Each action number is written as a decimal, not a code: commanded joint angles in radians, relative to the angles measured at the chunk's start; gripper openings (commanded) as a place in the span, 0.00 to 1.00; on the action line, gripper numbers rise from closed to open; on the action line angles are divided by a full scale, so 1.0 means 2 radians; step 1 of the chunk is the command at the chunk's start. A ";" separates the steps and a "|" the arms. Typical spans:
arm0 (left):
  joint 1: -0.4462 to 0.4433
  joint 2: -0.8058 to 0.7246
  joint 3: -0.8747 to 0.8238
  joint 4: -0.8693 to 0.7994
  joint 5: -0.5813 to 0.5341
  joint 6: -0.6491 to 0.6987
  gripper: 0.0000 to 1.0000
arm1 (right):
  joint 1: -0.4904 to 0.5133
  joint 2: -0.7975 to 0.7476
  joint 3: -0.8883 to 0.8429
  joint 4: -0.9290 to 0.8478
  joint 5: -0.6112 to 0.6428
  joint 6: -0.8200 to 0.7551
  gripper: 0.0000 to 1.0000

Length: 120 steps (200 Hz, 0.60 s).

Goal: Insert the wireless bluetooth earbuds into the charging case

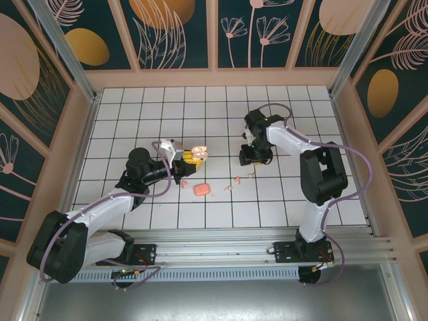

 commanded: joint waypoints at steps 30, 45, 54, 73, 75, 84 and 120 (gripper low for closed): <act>-0.001 -0.001 0.020 -0.021 0.009 0.028 0.18 | -0.005 0.038 0.003 0.023 -0.033 -0.034 0.45; -0.001 0.000 0.022 -0.020 0.011 0.027 0.18 | -0.004 0.044 -0.003 0.027 -0.039 -0.036 0.44; -0.001 0.001 0.023 -0.020 0.012 0.026 0.18 | -0.004 0.047 -0.007 0.025 -0.033 -0.038 0.44; -0.001 0.001 0.023 -0.020 0.011 0.026 0.18 | -0.004 0.044 -0.020 0.026 -0.018 -0.044 0.44; -0.001 0.002 0.023 -0.020 0.011 0.026 0.18 | -0.005 0.044 -0.022 0.026 -0.018 -0.044 0.44; -0.001 0.002 0.024 -0.019 0.011 0.025 0.17 | -0.005 0.043 -0.026 0.024 -0.017 -0.047 0.45; -0.001 0.005 0.025 -0.016 0.012 0.022 0.17 | -0.005 0.032 -0.043 0.016 -0.011 -0.049 0.44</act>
